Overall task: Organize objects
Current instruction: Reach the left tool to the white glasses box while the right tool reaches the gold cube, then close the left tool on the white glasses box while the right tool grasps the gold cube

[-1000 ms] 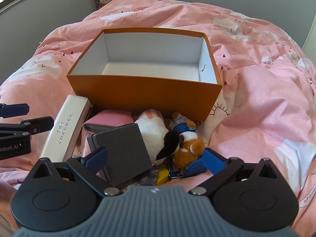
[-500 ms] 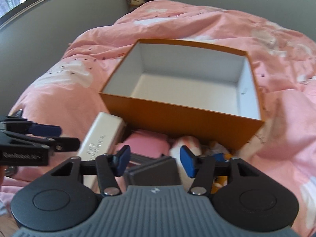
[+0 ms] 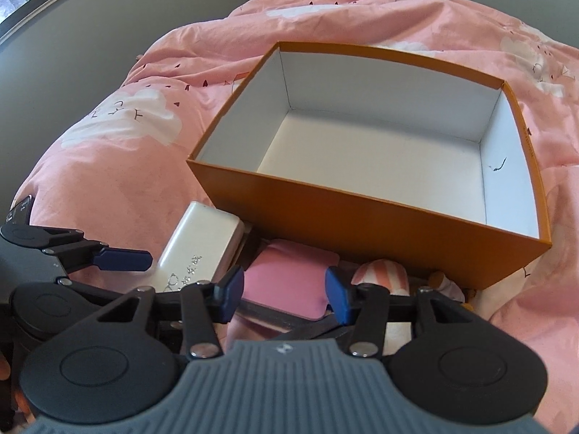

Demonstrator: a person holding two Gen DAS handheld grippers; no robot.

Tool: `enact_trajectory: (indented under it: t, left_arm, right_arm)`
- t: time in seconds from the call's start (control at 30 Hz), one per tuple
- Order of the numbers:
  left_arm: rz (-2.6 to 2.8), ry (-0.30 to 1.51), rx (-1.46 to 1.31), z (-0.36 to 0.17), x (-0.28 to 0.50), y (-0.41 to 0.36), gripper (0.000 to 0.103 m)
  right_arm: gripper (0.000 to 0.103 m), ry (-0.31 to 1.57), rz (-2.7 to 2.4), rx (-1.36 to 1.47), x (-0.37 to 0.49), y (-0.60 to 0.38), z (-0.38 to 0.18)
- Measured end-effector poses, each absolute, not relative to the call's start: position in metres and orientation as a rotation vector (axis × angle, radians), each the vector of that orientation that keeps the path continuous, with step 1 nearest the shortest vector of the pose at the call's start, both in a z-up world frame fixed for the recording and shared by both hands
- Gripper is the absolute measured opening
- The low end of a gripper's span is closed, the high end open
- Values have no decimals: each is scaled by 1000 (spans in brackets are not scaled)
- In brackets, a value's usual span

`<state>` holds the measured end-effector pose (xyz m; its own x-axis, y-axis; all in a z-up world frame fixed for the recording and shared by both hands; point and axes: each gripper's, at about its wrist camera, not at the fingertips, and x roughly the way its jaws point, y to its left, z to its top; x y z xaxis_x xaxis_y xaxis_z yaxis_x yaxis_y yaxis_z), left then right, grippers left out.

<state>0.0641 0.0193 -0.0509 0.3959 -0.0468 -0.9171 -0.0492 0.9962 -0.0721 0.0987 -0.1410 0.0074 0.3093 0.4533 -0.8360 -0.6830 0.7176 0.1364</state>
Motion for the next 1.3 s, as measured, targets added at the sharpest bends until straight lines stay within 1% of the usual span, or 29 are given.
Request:
enact_trajectory:
  t: [0.1,0.23,0.43,0.8,1.03,1.27,1.3]
  left_arm:
    - [6,1174,-74,-54,67,17,76]
    - [3,1176,-83,-55,67,18,71]
    - [6,1150,-104,-53,63,22,69]
    - [46,1075,-149,-25,55,53,69]
    - [84,1062,-214,-22,53,80,70]
    - [84,1065,-208,-25,54,84,70]
    - [83,1066,-209,-27,53,84,70]
  right_arm:
    - [53,1017,758,-260,104,-140,3]
    - [53,1037,742,-250,111,-140,-3]
    - [53,1041,754,-250,113,-136,-6]
    - [53,1053,838,-226,117,-113,-1]
    - [53,1145,876,-201,125,-86,-15]
    - [54,1243,880,-174,135,-62,-36]
    - [55,1265,871,-159,138,-59,-39]
